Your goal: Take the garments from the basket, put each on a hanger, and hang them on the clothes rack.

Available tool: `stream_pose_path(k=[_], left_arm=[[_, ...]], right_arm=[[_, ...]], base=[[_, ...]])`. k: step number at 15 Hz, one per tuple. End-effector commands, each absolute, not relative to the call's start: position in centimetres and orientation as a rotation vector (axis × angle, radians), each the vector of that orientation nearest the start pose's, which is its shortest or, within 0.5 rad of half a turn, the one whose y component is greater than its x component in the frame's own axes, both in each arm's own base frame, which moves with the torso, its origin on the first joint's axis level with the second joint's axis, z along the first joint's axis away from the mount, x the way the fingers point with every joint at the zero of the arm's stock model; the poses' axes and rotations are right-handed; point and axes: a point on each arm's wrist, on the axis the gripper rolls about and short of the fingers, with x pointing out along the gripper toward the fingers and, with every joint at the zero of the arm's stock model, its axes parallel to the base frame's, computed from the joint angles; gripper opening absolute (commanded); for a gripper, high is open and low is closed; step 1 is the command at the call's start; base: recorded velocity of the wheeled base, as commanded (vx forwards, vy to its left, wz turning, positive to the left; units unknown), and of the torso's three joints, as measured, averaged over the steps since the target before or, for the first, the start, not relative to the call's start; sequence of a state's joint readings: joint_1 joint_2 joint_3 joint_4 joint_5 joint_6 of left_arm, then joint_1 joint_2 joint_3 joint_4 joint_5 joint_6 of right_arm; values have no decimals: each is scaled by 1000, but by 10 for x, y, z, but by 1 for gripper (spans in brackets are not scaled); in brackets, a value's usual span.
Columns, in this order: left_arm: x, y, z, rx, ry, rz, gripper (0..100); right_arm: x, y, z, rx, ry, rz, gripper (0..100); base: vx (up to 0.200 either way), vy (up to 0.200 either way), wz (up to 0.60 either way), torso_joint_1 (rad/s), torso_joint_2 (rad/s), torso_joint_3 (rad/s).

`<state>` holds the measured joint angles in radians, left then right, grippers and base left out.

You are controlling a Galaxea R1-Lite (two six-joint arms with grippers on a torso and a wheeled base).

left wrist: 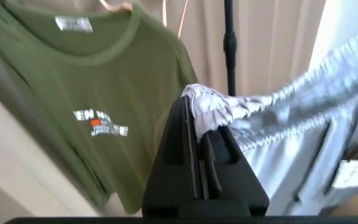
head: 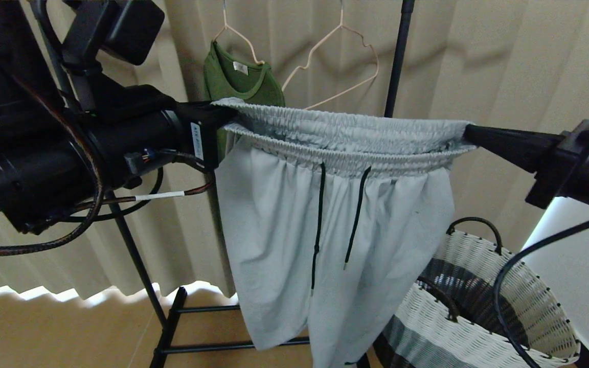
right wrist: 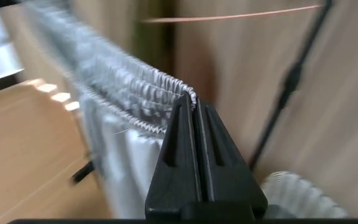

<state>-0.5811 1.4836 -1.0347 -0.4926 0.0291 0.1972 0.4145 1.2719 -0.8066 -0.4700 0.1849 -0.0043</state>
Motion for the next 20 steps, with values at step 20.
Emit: stream_pose_path(k=[20], left_arm=[[150,-102,344,173,16,-670,0]], right_arm=[[188,94,303,5,-136,735,0]], base=[[0,0,0,0,0,0]])
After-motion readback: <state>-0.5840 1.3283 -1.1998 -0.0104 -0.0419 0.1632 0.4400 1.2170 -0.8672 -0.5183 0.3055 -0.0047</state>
